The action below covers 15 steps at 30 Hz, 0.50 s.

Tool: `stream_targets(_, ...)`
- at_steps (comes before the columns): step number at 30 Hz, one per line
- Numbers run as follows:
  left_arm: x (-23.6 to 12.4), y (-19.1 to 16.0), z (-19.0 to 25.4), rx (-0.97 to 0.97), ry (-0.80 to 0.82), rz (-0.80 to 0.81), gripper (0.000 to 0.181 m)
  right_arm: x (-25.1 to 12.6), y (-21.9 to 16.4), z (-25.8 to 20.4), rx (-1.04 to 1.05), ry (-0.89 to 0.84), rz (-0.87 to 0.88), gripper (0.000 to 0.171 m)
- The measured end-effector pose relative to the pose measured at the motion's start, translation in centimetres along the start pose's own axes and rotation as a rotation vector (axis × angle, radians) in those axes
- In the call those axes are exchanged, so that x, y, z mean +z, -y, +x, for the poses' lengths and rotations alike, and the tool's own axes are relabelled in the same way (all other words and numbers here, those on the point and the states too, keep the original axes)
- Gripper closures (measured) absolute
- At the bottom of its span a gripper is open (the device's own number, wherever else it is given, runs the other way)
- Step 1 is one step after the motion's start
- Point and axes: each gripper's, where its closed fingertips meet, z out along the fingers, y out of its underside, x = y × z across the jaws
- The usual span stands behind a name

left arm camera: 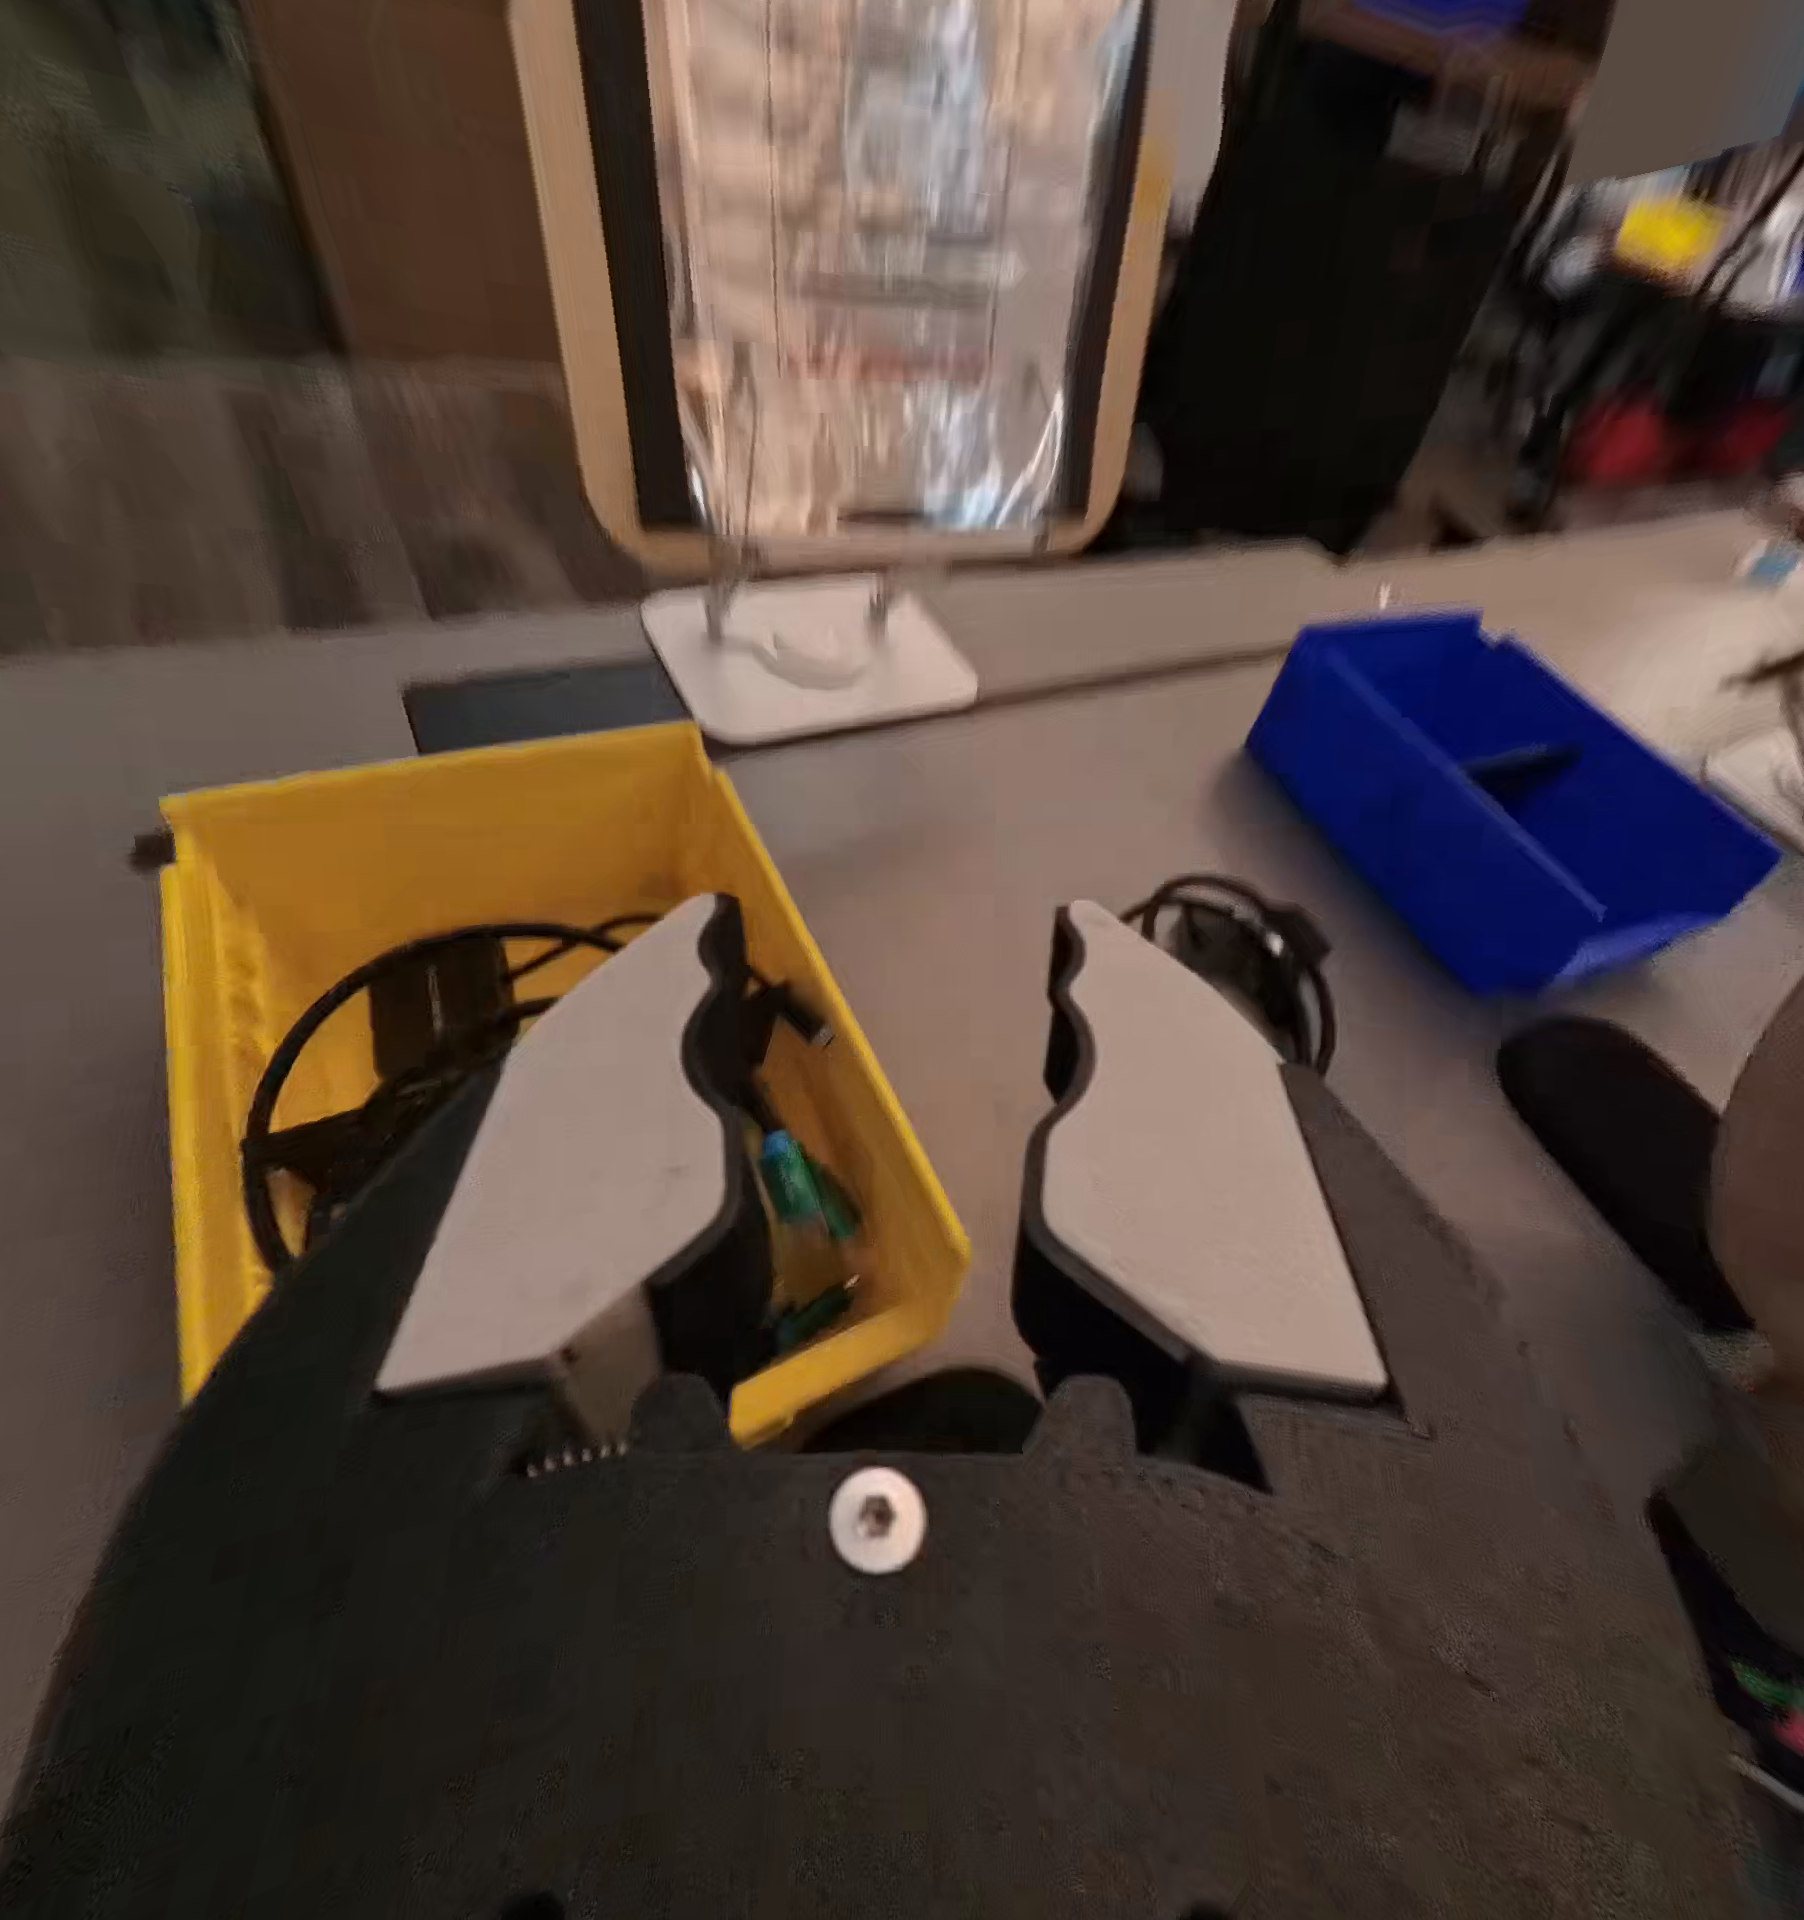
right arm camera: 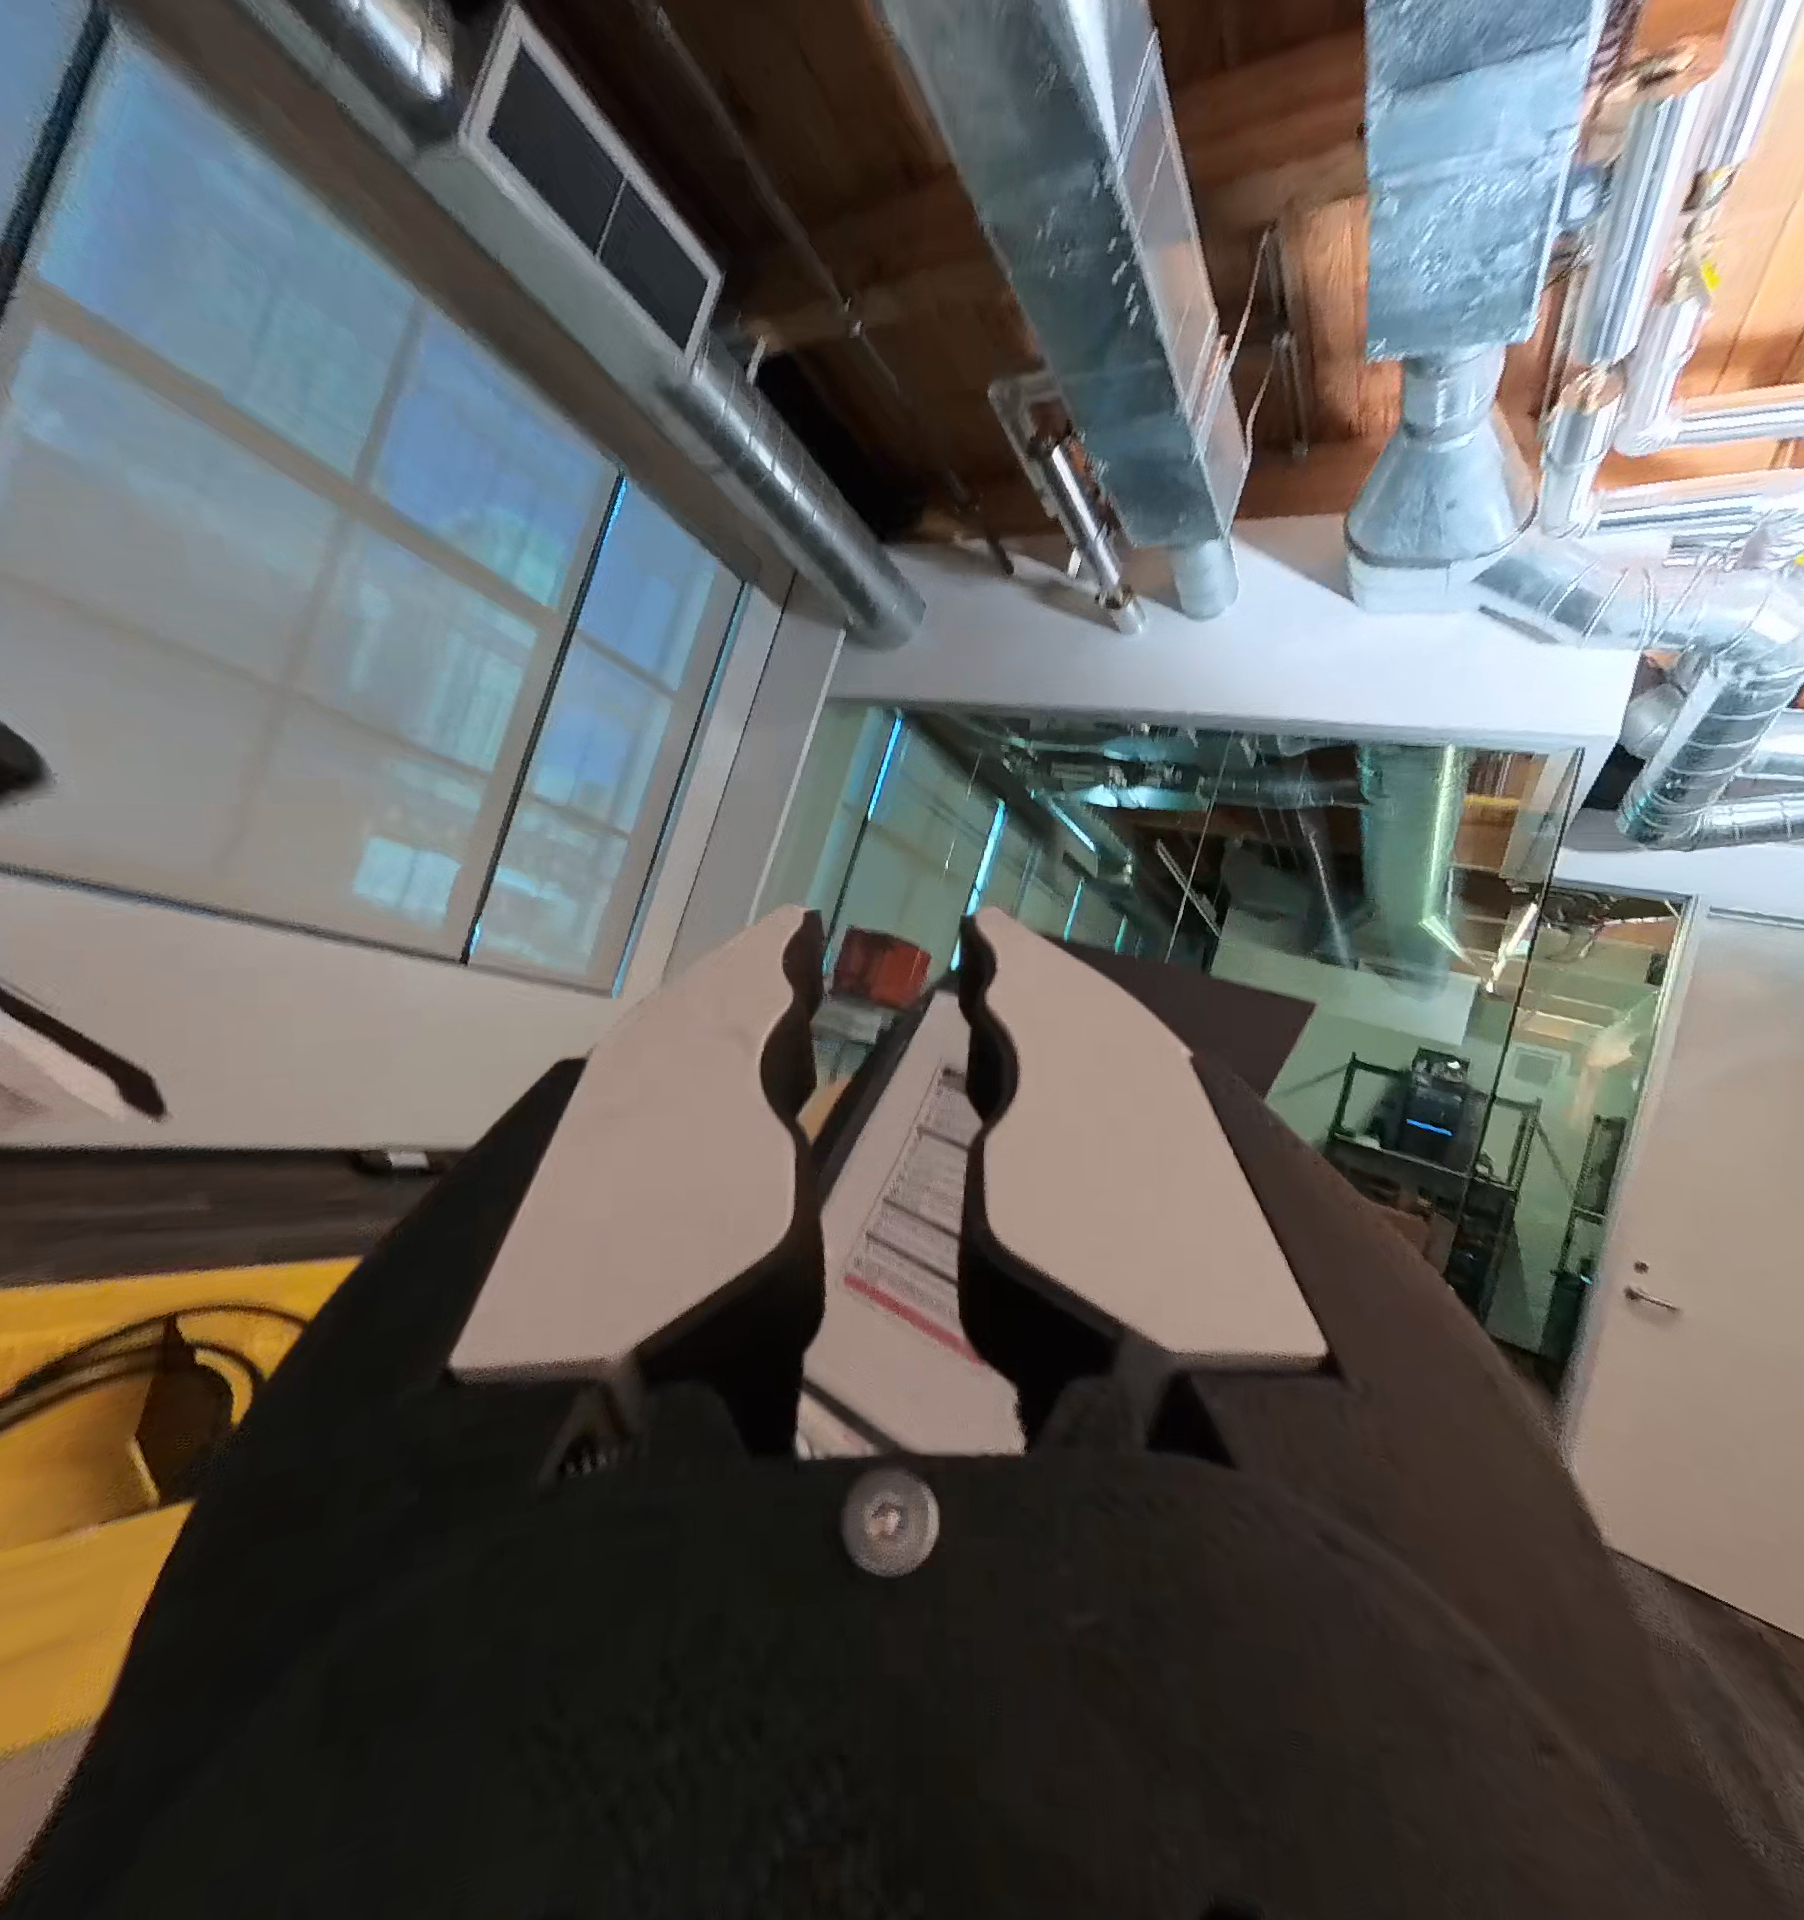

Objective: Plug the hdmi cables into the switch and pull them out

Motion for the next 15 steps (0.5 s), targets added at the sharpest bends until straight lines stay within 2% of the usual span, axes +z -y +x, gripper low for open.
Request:
stream_targets(1,1.0,0.2,-1.1,-0.002,0.012,-0.055,0.133,0.1,0.5,0.2,0.021,0.006,0.030,0.147)
stream_targets(3,3.3,0.7,-4.0,-0.018,0.081,-0.099,0.132,0.2,0.1,0.0,0.049,0.055,0.034,0.147)
stream_targets(5,5.4,-0.3,-6.6,-0.102,0.152,-0.162,0.133,-0.4,-2.7,0.0,0.039,0.077,-0.049,0.147)
stream_targets(9,10.1,-2.9,-7.8,-0.164,0.127,-0.313,0.138,-1.6,-7.9,0.9,0.103,0.069,-0.166,0.148)
stream_targets(10,11.1,-4.1,-8.4,-0.139,0.164,-0.364,0.136,-1.6,-8.8,0.9,0.152,0.073,-0.199,0.147)
stream_targets(13,12.1,-9.0,-11.4,-0.166,0.324,-0.584,0.114,-2.1,-10.3,1.6,0.204,0.048,-0.212,0.148)
stream_targets(15,12.8,-10.1,-12.3,-0.238,0.336,-0.610,0.109,-2.3,-11.0,2.6,0.196,0.002,-0.248,0.148)
